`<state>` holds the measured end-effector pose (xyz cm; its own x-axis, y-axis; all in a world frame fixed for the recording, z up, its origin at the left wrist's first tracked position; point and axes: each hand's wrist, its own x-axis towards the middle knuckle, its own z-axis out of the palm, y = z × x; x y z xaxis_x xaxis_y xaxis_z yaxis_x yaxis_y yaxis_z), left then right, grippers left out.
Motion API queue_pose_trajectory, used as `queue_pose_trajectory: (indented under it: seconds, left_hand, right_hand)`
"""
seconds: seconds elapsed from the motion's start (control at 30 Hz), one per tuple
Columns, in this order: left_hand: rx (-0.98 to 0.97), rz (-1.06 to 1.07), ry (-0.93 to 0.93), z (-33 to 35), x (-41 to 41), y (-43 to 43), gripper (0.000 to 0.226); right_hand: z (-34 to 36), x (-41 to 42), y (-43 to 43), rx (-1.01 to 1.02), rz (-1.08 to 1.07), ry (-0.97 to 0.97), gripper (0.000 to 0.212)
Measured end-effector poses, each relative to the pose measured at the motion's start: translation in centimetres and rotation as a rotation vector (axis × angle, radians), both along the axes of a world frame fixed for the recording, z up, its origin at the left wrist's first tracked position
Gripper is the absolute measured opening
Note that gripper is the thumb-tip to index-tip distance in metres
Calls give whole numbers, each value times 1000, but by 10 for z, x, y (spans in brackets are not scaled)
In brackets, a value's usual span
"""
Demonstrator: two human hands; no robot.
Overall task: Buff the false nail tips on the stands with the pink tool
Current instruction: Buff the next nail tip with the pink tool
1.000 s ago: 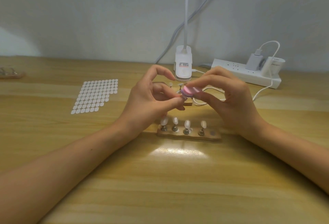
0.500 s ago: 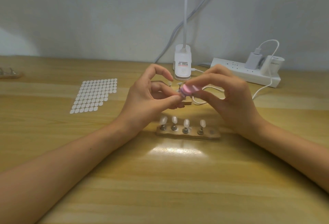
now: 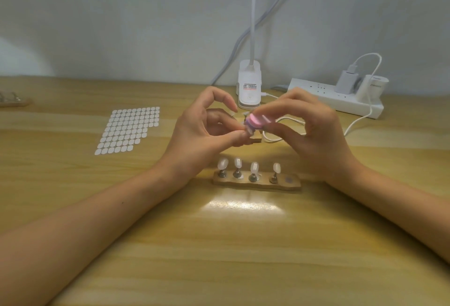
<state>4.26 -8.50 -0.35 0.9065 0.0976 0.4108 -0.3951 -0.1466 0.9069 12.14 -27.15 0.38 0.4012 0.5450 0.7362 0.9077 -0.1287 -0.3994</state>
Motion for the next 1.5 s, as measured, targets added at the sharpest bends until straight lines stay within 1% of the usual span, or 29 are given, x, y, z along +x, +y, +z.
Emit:
queue_pose_trajectory:
  seconds: [0.1, 0.23, 0.3, 0.43, 0.47, 0.57, 0.6, 0.73, 0.8, 0.87, 0.9, 0.97, 1.03, 1.1, 1.17, 1.23, 1.3, 1.37, 1.43, 1.5]
  left_hand:
    - [26, 11, -20, 1, 0, -1, 41]
    - [38, 11, -28, 0, 0, 1, 38]
    - [55, 2, -48, 0, 0, 1, 39]
    - [41, -28, -43, -1, 0, 0, 37]
    - [45, -22, -42, 0, 0, 0, 37]
    - [40, -6, -53, 0, 0, 0, 35]
    - [45, -4, -56, 0, 0, 0, 35]
    - [70, 8, -46, 0, 0, 0, 37]
    - [58, 9, -52, 0, 0, 0, 36]
    - [74, 12, -55, 0, 0, 0, 37]
    - [90, 19, -53, -1, 0, -1, 39]
    - [103, 47, -46, -2, 0, 0, 38]
    - [117, 70, -39, -3, 1, 1, 38]
    - [129, 84, -54, -3, 1, 0, 38]
    - [146, 100, -64, -3, 1, 1, 38]
    - [146, 111, -55, -2, 1, 1, 38]
    - [147, 112, -56, -3, 0, 1, 37]
    - [172, 118, -73, -3, 0, 1, 38]
    - [187, 124, -80, -3, 1, 1, 38]
    - [192, 137, -73, -4, 1, 1, 38]
  right_hand:
    - [-3, -7, 4, -22, 81, -23, 22]
    - [0, 1, 0, 11, -11, 25, 21]
    - [-2, 1, -1, 7, -21, 29, 19]
    - [-1, 1, -1, 63, -49, 168, 17]
    - [0, 0, -2, 80, -34, 173, 17]
    - [-1, -8, 3, 27, 57, 40, 19]
    - [-2, -8, 4, 3, 55, 6, 20]
    - [1, -2, -1, 26, -47, 51, 19]
    - [1, -7, 0, 38, 1, 4, 19]
    - [-3, -12, 4, -12, 55, -77, 22]
    - [-3, -12, 4, -39, 42, -98, 23]
    - [0, -4, 1, -45, -36, -91, 23]
    - [4, 0, -5, -6, -83, -64, 20]
    - [2, -3, -5, 2, -54, -100, 21]
    - [-2, -5, -1, -41, -4, -149, 21]
    - [-1, -2, -2, -48, -44, -132, 21]
    - [2, 1, -5, -8, -88, -94, 20]
    - [1, -1, -5, 1, -59, -118, 21]
    - [-3, -3, -1, -41, -21, -149, 21]
    - [-1, -1, -2, -43, -53, -117, 21]
